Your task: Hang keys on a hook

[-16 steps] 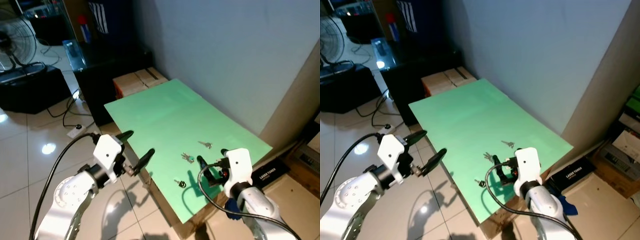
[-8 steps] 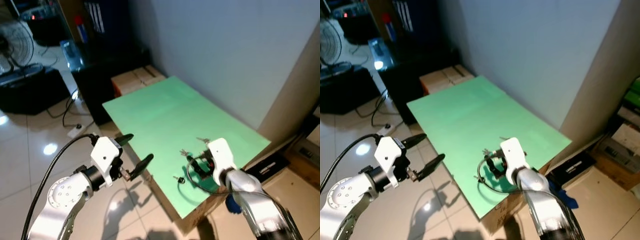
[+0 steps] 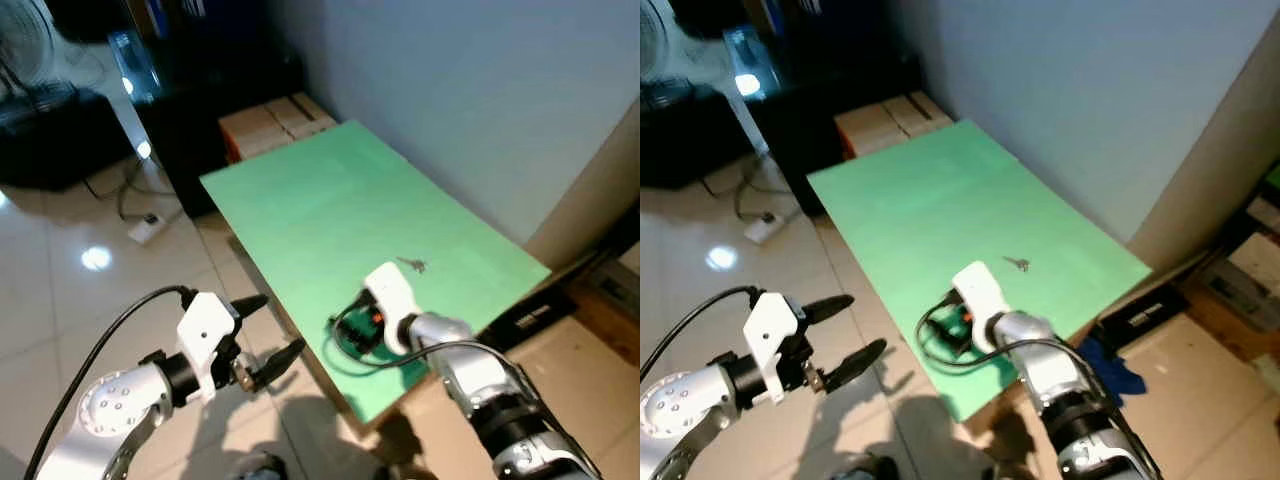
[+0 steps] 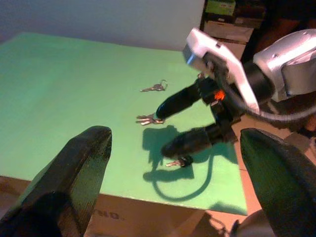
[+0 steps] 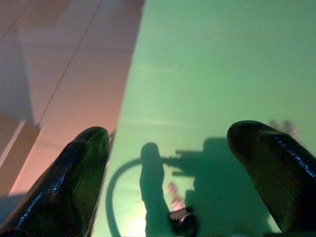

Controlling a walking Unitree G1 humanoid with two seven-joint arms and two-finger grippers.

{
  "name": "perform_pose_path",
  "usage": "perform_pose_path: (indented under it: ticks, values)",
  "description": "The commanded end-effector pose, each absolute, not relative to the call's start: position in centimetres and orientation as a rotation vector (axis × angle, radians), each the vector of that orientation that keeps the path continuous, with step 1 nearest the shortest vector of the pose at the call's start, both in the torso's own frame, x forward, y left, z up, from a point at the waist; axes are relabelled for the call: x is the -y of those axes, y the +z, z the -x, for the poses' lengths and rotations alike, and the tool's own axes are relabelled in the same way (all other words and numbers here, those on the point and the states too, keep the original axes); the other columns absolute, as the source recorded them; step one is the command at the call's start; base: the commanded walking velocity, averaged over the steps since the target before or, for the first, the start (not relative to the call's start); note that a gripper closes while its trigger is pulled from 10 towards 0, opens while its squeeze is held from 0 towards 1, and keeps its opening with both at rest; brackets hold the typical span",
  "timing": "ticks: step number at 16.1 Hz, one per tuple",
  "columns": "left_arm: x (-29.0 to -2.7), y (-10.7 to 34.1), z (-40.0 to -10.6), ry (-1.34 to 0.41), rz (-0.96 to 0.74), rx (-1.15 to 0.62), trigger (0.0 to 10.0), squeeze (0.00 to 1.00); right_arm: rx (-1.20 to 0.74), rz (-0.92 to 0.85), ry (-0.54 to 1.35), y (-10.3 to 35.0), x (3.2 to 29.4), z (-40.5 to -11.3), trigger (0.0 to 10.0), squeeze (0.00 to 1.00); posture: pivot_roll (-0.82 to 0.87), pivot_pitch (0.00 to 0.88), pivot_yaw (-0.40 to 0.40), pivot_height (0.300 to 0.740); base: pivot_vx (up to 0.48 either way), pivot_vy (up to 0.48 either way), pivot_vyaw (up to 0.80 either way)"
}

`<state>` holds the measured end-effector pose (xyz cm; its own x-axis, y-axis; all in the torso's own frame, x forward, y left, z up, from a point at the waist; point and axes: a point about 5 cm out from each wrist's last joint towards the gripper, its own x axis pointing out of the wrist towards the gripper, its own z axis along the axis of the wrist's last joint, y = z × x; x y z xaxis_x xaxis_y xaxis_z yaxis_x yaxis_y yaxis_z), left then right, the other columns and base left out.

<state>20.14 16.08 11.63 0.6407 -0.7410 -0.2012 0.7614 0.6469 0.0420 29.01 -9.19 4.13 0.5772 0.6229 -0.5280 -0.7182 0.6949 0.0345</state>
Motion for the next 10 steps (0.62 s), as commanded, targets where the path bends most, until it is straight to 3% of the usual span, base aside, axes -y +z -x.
perform_pose_path:
  ticks: [1, 10]
  values:
    - [-15.9, 12.0, -20.1, -0.864, -0.136, -0.169, 10.0, 0.0, -0.589, 0.209, 0.814, 3.6, 9.2, -28.8, 10.0, 0.0, 0.04, 0.159, 0.021, 0.74, 0.0, 0.0, 0.0]
    - [-15.8, 12.0, -19.7, -0.875, -0.119, -0.201, 10.0, 0.0, -0.815, 0.32, 0.835, 1.9, 9.8, -28.2, 10.0, 0.0, 0.04, 0.169, 0.026, 0.74, 0.0, 0.0, 0.0]
